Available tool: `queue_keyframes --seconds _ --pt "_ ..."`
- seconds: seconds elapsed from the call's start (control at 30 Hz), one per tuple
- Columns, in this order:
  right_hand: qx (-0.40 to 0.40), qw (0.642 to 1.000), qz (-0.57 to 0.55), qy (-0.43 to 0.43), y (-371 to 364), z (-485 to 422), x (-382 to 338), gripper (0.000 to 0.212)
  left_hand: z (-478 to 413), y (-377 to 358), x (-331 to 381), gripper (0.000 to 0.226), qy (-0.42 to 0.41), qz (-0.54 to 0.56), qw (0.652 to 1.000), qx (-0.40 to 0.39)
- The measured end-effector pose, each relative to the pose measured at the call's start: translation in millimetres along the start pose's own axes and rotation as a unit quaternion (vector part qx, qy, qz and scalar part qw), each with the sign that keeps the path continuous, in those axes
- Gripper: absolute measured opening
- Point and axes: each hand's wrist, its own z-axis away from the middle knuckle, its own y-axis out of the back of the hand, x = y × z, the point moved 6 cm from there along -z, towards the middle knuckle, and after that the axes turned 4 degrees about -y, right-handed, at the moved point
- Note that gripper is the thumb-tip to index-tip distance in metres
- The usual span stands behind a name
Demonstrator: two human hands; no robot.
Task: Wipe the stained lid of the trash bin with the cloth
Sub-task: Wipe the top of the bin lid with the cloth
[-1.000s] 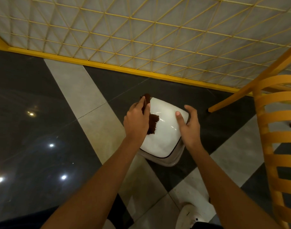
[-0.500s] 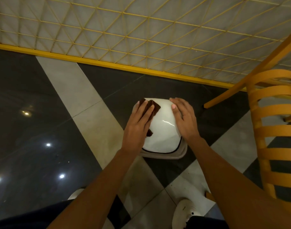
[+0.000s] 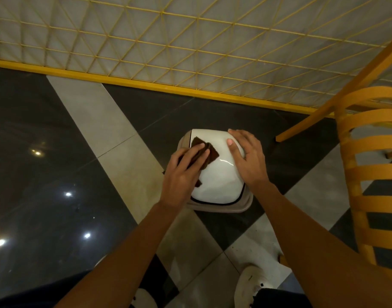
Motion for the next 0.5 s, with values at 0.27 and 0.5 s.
queue_keyframes --seconds 0.27,0.5 --pt "-0.009 1.0 -0.02 -0.006 0 1 1 0.038 56 -16 14 0.06 -0.112 -0.004 0.992 -0.058" --pt "-0.009 1.0 -0.005 0.008 0 -1 0 0.038 7 -4 26 0.062 -0.099 -0.01 0.995 -0.002"
